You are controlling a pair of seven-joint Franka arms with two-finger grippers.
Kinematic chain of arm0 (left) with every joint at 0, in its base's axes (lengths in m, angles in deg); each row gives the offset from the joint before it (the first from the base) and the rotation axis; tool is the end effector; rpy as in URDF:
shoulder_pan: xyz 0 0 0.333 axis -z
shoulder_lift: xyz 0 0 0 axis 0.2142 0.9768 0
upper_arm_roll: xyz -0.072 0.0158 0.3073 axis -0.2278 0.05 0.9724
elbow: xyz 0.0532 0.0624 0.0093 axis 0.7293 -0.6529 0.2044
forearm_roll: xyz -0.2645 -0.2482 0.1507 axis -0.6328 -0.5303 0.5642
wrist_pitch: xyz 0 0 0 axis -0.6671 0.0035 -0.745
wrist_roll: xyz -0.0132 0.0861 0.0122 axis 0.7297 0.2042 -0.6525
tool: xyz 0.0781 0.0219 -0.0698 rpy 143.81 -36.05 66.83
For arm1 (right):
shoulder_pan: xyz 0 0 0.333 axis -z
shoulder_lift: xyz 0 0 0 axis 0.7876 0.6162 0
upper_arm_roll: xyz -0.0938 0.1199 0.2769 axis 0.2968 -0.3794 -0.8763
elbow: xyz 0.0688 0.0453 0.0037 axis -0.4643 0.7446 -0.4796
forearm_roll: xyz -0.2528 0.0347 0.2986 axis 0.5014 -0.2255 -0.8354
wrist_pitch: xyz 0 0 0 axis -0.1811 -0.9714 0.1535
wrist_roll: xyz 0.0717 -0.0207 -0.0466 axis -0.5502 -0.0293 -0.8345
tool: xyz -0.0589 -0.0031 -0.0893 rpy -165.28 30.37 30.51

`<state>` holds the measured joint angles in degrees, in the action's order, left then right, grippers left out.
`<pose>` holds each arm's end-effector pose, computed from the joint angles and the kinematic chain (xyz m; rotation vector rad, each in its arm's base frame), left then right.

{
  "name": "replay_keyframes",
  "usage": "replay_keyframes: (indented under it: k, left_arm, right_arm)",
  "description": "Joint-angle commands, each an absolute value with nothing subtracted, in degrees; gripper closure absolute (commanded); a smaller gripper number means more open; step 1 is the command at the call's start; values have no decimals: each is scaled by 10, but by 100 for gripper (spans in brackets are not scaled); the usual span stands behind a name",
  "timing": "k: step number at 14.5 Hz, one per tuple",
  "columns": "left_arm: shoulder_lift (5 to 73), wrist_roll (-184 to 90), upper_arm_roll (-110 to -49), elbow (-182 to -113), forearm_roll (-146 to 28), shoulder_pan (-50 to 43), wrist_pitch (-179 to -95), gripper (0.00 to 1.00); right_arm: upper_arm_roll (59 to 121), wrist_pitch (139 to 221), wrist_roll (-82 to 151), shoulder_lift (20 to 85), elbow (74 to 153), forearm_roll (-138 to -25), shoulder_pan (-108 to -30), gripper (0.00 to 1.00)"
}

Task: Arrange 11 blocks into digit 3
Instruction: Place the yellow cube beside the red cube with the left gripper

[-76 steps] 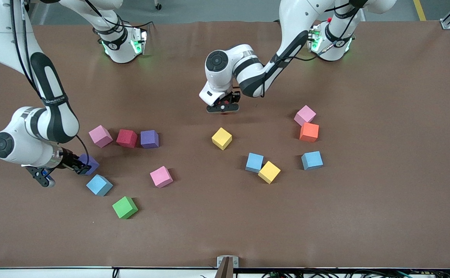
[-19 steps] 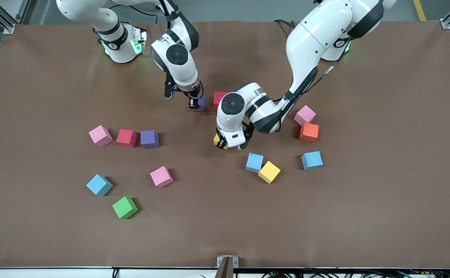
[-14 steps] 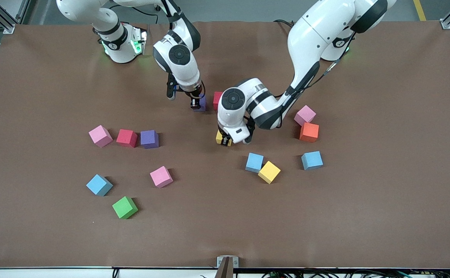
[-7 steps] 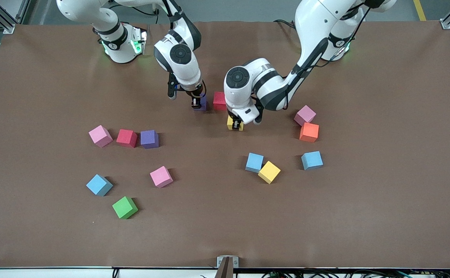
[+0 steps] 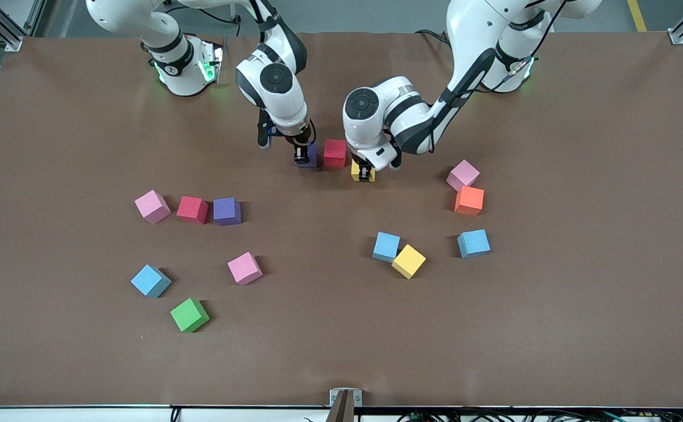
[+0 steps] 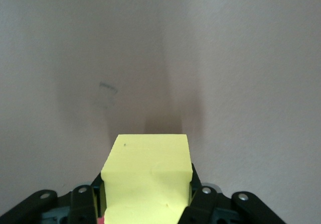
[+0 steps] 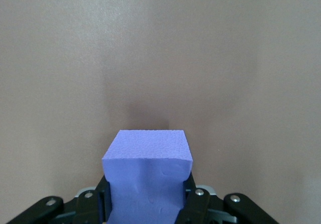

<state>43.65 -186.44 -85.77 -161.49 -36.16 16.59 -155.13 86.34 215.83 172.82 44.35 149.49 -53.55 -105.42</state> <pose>0.3657 -0.4786 0.2129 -2.2543 -2.0496 0.0504 0.3230 0.4031 0.2178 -2.2243 2.1941 0.1095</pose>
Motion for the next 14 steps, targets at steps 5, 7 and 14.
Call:
replay_keyframes:
  k: [5, 7, 14]
  left_arm:
    - [385, -1890, -869, -1698, -367, 165, -1631, 76]
    - [374, -1890, -869, -1720, -367, 165, -1656, 76]
    - [362, -1896, -872, -1765, -367, 165, -1719, 76]
  right_arm:
    - [869, 2181, 1744, 454, 1497, -545, -1072, 100]
    - [869, 2182, 1751, 455, 1497, -545, -1072, 100]
    - [869, 2183, 1751, 459, 1494, -545, -1073, 100]
